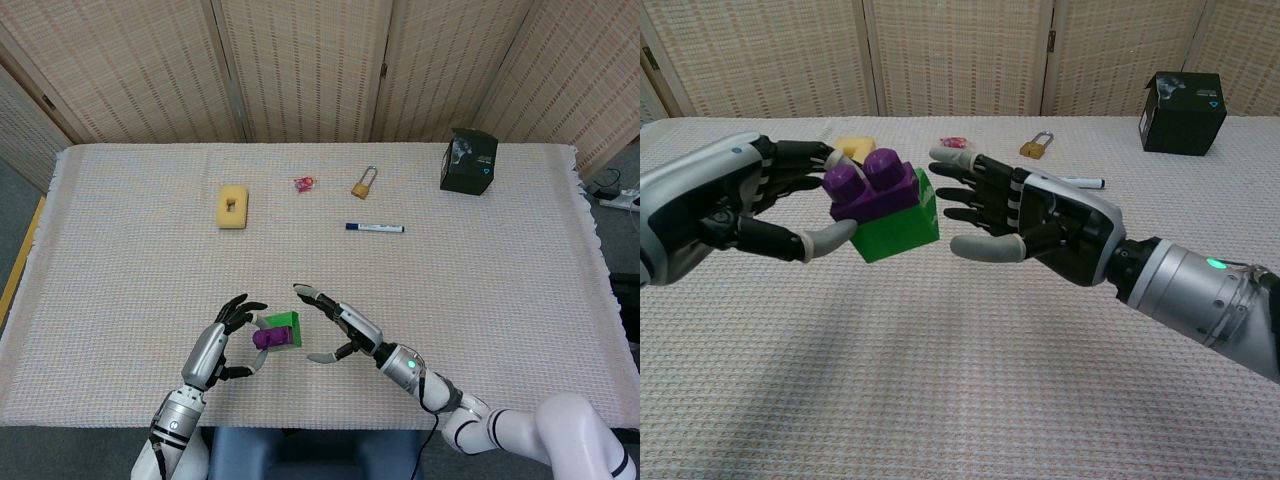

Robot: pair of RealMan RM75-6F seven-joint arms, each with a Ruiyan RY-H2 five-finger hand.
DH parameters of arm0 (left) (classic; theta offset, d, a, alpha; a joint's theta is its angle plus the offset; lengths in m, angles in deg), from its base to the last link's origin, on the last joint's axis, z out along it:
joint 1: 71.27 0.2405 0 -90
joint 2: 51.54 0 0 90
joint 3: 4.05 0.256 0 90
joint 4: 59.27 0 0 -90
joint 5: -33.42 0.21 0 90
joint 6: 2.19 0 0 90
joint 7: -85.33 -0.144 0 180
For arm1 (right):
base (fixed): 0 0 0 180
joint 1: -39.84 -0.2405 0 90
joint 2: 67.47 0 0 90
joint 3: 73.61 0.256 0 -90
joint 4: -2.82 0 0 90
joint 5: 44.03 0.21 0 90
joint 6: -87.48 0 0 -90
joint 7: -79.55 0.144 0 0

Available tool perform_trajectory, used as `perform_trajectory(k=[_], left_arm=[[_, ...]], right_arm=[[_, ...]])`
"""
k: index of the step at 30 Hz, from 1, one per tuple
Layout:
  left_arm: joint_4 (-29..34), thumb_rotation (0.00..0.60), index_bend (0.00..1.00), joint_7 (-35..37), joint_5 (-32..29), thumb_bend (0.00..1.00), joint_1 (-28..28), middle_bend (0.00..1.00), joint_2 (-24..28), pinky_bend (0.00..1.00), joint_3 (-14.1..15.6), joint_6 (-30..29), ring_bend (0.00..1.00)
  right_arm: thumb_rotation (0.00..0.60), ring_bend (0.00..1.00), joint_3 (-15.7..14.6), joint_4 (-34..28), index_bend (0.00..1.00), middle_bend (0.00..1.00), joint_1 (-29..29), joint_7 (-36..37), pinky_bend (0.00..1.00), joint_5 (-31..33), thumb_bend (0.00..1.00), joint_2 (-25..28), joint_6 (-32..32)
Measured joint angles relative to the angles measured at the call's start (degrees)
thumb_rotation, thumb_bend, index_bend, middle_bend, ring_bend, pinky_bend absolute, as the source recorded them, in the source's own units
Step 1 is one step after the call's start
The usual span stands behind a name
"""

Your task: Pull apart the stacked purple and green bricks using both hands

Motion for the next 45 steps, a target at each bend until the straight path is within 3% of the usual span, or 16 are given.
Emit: perform_trajectory(k=[5,11,15,23,32,37,41,45], left_arm=[[-0.1,0.6,0.82,-1.5,-0.2,0.62,-0.5,0.25,-0.9,0.0,0.2,0.6,0.01],[-0.2,0.6,0.82,-1.3,0.0,0.62,-0.6,0.25,-1.1,0.0,-0.1,0.3,0.01],[-0.1,0.6,0.82,-0.5,0.4,0.62,-0.4,0.25,-1.0,0.0,-0.3,-0.1,0.01],[0.1,0.6,0.82,-0.2,0.7,0.62,-0.5,0.25,-0.4,0.0,0.5,0.6,0.01],[0.2,0.6,0.82,-0.2,0.8,0.62,-0.1,0.26,-0.4,0.0,1.9,1.0,0.01],[0.2,0.6,0.82,0.8,1.3,0.62,0.0,0.26,-0.3,0.0,1.7,0.8,0.01],[0.0,0.6,0.82,1.1,0.9,0.62,-0.1,0.26,-0.3,0.0,1.5,1.1,0.02],[-0.3,0.6,0.82,1.1,0.3,0.62,-0.1,0.27,-0.5,0.0,1.0,1.1,0.02]], right_arm=[[0.6,0.0,0.1,-0.6,0.01,0.0,-0.4,0.0,0.0,0.6,0.25,-0.6,0.3],[0.6,0.01,0.0,-1.1,0.18,0.0,-0.7,-1.2,0.0,1.3,0.25,-1.4,0.5],[0.6,0.06,0.0,-0.7,0.29,0.05,-0.6,-2.4,0.01,2.1,0.25,-2.1,0.8],[0.6,0.14,0.7,0.2,0.36,0.12,-0.2,-3.3,0.11,3.6,0.25,-3.5,0.7],[0.6,0.31,3.0,2.0,0.57,0.25,1.8,-5.7,0.29,6.4,0.25,-7.3,-1.1],[0.6,0.45,3.4,1.9,0.76,0.39,2.1,-6.7,0.44,6.5,0.25,-7.4,-1.5],[0.6,0.62,3.5,1.8,0.95,0.56,2.2,-7.1,0.54,6.5,0.25,-7.4,-1.5],[0.6,0.65,3.4,2.2,0.97,0.61,2.5,-7.6,0.57,6.1,0.25,-7.5,-2.2]])
